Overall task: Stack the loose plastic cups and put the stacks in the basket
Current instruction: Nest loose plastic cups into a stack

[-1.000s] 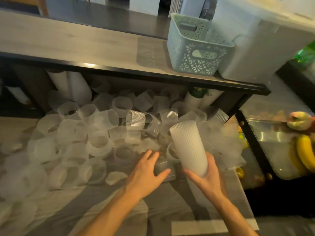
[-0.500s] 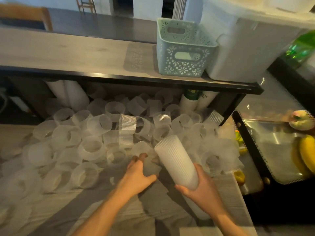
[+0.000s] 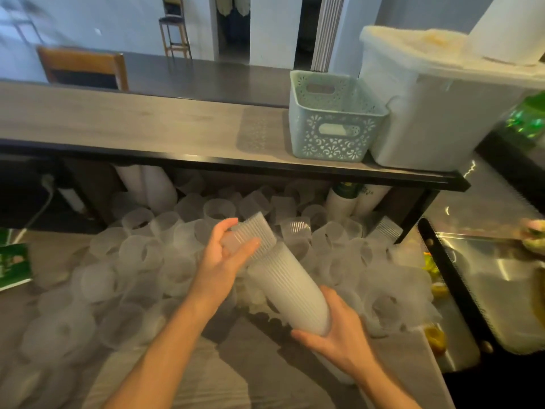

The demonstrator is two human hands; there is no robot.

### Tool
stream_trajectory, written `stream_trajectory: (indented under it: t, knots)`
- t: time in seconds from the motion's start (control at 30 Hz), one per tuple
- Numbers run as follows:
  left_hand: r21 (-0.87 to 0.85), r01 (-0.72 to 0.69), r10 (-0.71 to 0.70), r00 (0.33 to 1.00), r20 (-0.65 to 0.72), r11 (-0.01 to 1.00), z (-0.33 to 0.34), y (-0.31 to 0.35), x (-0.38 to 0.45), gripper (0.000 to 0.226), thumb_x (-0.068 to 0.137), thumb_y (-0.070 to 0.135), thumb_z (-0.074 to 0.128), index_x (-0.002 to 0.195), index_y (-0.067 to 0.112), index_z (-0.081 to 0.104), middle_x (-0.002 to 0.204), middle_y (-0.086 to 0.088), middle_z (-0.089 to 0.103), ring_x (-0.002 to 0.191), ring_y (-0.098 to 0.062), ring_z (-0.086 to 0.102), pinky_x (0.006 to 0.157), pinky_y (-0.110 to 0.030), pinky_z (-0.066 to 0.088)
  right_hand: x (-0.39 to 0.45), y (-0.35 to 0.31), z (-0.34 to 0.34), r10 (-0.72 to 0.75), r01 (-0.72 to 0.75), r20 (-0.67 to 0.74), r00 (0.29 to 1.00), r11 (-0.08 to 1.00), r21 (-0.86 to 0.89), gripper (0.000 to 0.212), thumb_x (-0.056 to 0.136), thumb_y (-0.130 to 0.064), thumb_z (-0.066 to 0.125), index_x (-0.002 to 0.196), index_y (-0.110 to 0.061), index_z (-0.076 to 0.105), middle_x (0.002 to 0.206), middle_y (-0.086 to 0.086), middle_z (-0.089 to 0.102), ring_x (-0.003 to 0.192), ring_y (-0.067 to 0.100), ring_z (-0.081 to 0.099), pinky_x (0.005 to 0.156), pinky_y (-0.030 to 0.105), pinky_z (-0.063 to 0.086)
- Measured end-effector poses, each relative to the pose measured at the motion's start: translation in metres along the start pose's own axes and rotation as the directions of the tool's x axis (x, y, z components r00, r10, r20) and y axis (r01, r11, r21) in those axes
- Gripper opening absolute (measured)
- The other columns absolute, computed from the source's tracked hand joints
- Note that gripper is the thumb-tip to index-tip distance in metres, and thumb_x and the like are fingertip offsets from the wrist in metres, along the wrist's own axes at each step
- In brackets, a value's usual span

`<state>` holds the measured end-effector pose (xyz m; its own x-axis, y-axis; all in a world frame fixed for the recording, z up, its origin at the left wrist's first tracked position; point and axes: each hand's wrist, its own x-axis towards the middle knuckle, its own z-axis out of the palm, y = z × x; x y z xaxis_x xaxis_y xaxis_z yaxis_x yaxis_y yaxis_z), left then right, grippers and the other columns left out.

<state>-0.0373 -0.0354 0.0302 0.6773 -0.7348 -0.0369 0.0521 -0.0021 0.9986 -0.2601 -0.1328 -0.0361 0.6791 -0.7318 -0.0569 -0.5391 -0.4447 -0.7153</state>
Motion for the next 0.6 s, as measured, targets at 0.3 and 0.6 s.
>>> stream_trajectory:
  t: [0.3,0.6]
  knots:
    - [0.185,-0.017,-0.045,0.946,0.321,0.983,-0.016,0.010,0.009,0.078,0.072,0.066,0.062,0.142,0.040,0.041,0.136,0.018,0.048,0.108,0.011,0.054,0.086,-0.011,0.046,0.018,-0.038,-0.001,-0.039,0.038,-0.036,0.999,0.999,-0.027,0.074,0.058,-0.071,0.072,0.119,-0.045,0.039,0.110,-0.018,0.056,0.097,0.007,0.057,0.081,0.032,0.050]
    - [-0.022,-0.112,0.114,0.979,0.169,0.994,-0.029,0.041,0.031,0.088,0.082,0.065,0.062,0.153,0.040,0.016,0.143,0.014,0.048,0.121,-0.003,0.056,0.104,-0.039,0.047,0.059,-0.091,-0.003,-0.113,0.122,-0.096,0.989,0.988,0.092,0.065,0.063,-0.068,0.075,0.112,-0.064,0.033,0.111,-0.026,0.053,0.099,-0.003,0.056,0.078,0.024,0.051]
